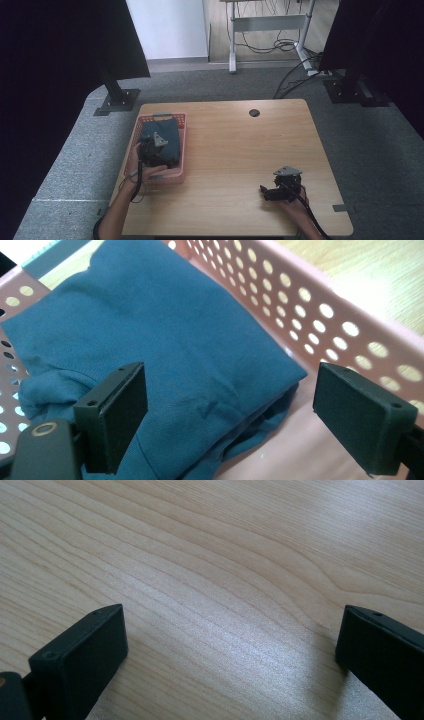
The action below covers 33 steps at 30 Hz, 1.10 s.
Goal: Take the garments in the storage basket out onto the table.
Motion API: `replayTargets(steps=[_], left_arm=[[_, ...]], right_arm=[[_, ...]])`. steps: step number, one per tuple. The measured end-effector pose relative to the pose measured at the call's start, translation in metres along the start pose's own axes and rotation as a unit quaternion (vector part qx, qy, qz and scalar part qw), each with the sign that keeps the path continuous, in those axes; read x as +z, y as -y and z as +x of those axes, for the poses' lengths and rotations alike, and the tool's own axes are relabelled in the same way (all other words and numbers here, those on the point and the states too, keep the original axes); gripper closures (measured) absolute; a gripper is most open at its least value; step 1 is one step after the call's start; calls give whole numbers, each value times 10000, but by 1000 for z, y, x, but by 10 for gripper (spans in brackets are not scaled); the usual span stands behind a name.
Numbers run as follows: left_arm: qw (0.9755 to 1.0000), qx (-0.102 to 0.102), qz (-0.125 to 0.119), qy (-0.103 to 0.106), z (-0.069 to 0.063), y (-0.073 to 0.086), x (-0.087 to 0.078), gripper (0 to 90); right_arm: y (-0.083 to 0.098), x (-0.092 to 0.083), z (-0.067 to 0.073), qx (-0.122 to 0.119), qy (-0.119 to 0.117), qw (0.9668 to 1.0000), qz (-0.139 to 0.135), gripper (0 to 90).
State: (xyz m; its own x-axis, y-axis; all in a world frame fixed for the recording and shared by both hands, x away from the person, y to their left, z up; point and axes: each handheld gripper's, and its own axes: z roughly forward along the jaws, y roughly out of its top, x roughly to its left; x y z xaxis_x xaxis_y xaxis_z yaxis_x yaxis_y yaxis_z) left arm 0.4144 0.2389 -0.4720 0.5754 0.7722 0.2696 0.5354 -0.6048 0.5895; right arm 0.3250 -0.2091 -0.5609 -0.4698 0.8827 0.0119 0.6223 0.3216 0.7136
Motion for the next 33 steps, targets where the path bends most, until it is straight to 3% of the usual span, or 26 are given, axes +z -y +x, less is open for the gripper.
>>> replayTargets(steps=[8,12,17,20,24,33], left_arm=[[9986,283,384,220,-5,-7,9,140],[9974,477,508,192,-11,-11,11,138],[9921,813,925,226,-15,-19,18,133],[9891,913,1137,218,-13,-22,23,133],[9873,914,1283,212,-11,-23,29,134],[9801,1035,1688,152,-7,-26,43,133]], right_arm=[[0,0,0,-2,1,10000,5,0],[0,0,0,-3,1,10000,5,0],[0,0,0,-3,1,10000,5,0],[0,0,0,-3,1,10000,4,0],[0,0,0,-2,1,10000,4,0],[0,0,0,11,14,10000,6,0]])
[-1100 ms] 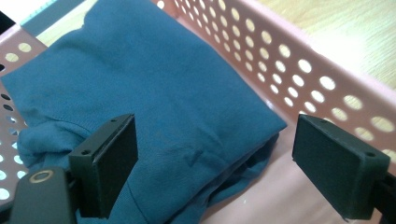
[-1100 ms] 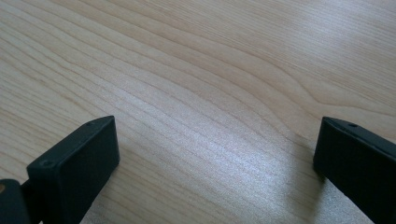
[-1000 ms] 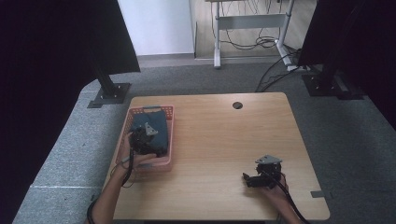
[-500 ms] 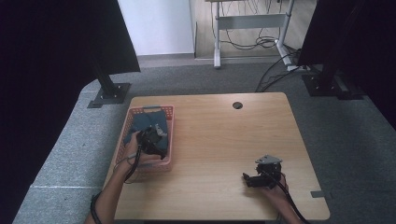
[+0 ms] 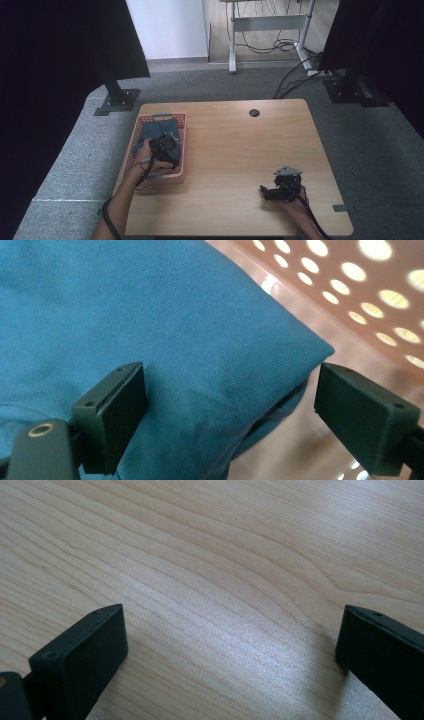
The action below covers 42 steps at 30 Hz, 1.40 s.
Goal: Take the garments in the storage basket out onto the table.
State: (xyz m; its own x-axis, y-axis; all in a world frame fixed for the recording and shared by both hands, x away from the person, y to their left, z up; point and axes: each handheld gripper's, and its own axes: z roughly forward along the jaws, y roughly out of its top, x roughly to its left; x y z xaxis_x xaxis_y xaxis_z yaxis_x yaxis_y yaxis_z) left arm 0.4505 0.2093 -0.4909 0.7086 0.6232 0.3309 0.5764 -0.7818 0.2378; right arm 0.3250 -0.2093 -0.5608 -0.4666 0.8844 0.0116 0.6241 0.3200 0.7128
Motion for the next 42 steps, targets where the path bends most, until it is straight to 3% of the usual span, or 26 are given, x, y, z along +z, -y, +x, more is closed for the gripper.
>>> replayTargets(steps=[15,23,32,38,42], left_arm=[[9989,290,321,-154,-8,-5,13,108],[9953,596,614,-453,-16,-15,23,98],[9963,486,511,-489,-14,-14,23,131],[9980,106,207,-596,-10,-9,23,279],[9979,41,143,-623,-6,-8,20,381]], right_arm=[[0,0,0,5,5,10000,0,0],[0,0,0,16,13,10000,-4,0],[0,0,0,18,14,10000,-4,0],[0,0,0,17,15,10000,-4,0],[0,0,0,17,18,10000,-4,0]])
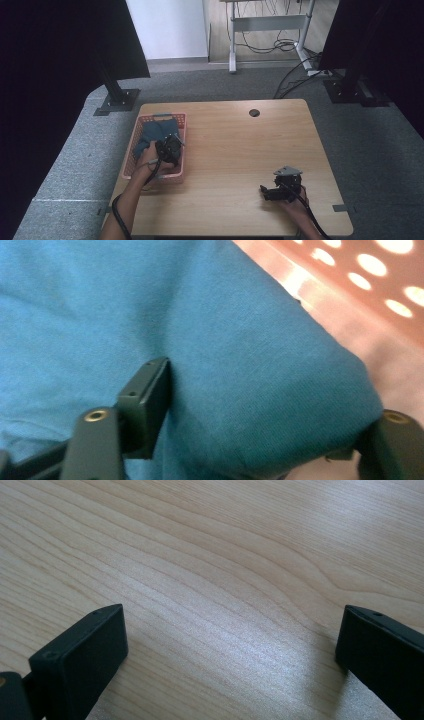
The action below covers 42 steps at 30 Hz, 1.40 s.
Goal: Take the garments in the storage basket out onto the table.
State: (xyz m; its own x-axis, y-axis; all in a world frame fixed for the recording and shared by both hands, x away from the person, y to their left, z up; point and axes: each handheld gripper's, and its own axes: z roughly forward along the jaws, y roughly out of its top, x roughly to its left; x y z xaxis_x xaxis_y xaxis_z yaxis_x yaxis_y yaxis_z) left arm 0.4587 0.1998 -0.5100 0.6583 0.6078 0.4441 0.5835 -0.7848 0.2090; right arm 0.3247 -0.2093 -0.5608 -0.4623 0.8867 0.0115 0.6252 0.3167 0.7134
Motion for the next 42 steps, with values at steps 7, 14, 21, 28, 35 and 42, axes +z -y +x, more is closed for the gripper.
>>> replayTargets(steps=[7,14,21,28,35,42], left_arm=[[9995,6,-275,-124,2,6,-3,527],[9980,84,-514,-367,-1,12,-5,588],[9960,90,-756,-471,-1,18,-10,608],[9923,-171,-1113,-518,6,27,-23,622],[9837,-666,-1621,-409,17,41,-35,627],[9771,-911,-1880,-415,22,47,-43,629]], right_arm=[[0,0,0,-1,-2,10000,-2,0],[0,0,0,-3,-1,10000,-2,0],[0,-1,0,-52,-48,10000,-16,10],[0,-1,0,-52,-49,10000,-15,10],[0,-1,1,-56,-65,10000,-30,17],[1,-1,1,-66,-76,9999,-38,21]])
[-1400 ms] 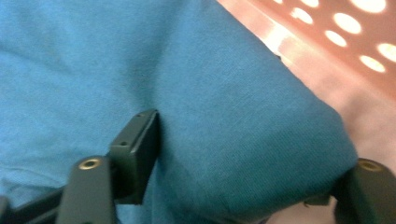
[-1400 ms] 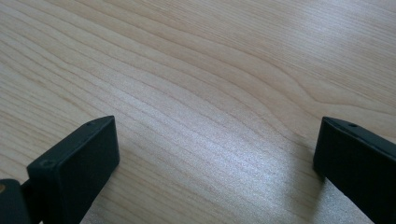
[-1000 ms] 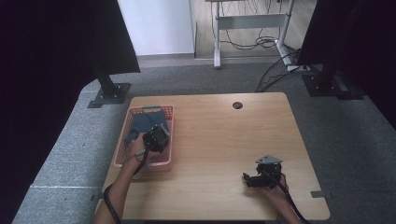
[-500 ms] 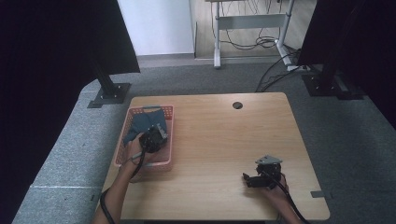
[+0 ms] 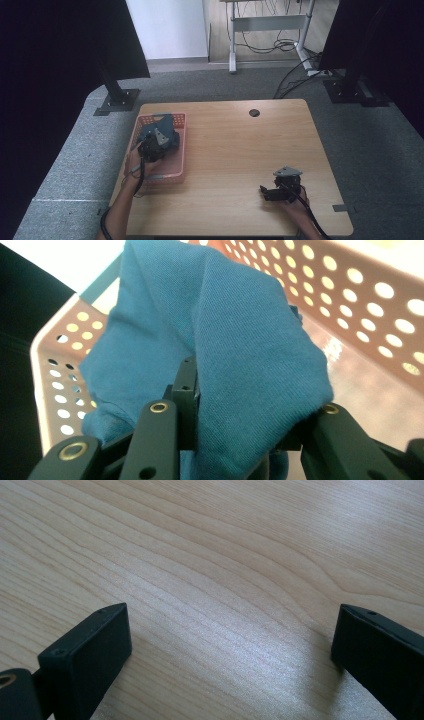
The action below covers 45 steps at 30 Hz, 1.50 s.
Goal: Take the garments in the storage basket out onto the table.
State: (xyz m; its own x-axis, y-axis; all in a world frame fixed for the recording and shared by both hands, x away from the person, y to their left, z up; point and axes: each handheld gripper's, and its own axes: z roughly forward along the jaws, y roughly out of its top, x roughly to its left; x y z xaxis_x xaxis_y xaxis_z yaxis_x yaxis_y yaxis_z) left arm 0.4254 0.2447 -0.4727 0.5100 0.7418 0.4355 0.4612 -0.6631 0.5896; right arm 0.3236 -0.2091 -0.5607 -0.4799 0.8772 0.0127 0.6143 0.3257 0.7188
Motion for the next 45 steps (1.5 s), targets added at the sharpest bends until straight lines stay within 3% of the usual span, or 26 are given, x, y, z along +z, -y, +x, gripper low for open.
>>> replayTargets(steps=[19,32,45], left_arm=[[9968,-455,-594,-283,11,3,-20,647],[9915,-872,-944,-181,19,7,-32,651],[9864,-1049,-1237,-270,23,5,-45,652]], right_arm=[[0,0,0,1,-3,10000,-4,22],[0,0,0,2,8,10000,-6,22],[0,0,0,8,6,10000,-3,22]])
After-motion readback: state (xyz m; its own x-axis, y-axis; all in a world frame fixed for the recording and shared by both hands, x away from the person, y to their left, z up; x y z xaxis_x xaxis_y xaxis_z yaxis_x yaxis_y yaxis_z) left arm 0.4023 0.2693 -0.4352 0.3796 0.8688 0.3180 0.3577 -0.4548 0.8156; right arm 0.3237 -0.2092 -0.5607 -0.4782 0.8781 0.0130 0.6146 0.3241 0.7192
